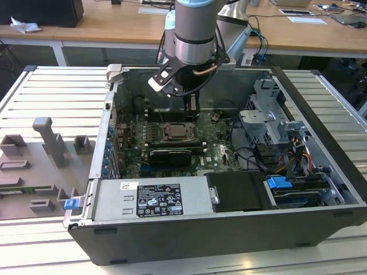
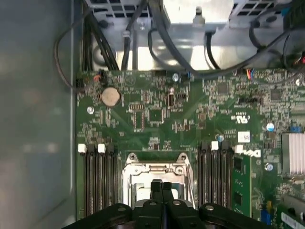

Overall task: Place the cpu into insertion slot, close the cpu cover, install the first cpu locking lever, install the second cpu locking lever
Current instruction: 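Close the cpu cover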

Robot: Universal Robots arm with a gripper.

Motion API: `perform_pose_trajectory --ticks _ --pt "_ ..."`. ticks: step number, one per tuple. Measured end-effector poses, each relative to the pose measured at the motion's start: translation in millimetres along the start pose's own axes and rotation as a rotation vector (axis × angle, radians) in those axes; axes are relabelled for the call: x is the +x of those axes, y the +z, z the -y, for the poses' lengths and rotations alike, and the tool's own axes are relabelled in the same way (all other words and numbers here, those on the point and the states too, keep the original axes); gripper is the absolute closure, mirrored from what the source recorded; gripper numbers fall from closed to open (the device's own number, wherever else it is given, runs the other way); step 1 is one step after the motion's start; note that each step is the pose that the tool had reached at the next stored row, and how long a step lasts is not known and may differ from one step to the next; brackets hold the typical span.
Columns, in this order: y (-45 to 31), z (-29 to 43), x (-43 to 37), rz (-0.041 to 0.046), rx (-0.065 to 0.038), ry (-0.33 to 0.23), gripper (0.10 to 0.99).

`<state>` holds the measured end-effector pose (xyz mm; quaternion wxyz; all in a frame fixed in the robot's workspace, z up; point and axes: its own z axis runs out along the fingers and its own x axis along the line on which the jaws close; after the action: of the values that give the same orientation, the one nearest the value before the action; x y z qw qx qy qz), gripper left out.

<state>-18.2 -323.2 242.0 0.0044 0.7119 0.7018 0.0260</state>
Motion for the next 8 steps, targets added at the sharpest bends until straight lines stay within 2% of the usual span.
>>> perform_pose_trajectory --ticks 4,6,7,8 --pt "10.3 10.6 -0.6 -0.0002 0.0 -0.004 0.98" --pt "14.1 19.3 -1.0 -0.0006 0.0 -0.011 0.98" --pt "17.9 24.3 -1.5 -0.0013 0.001 -0.024 0.98" --pt "19.7 25.6 -1.9 -0.0021 0.001 -0.042 0.98"
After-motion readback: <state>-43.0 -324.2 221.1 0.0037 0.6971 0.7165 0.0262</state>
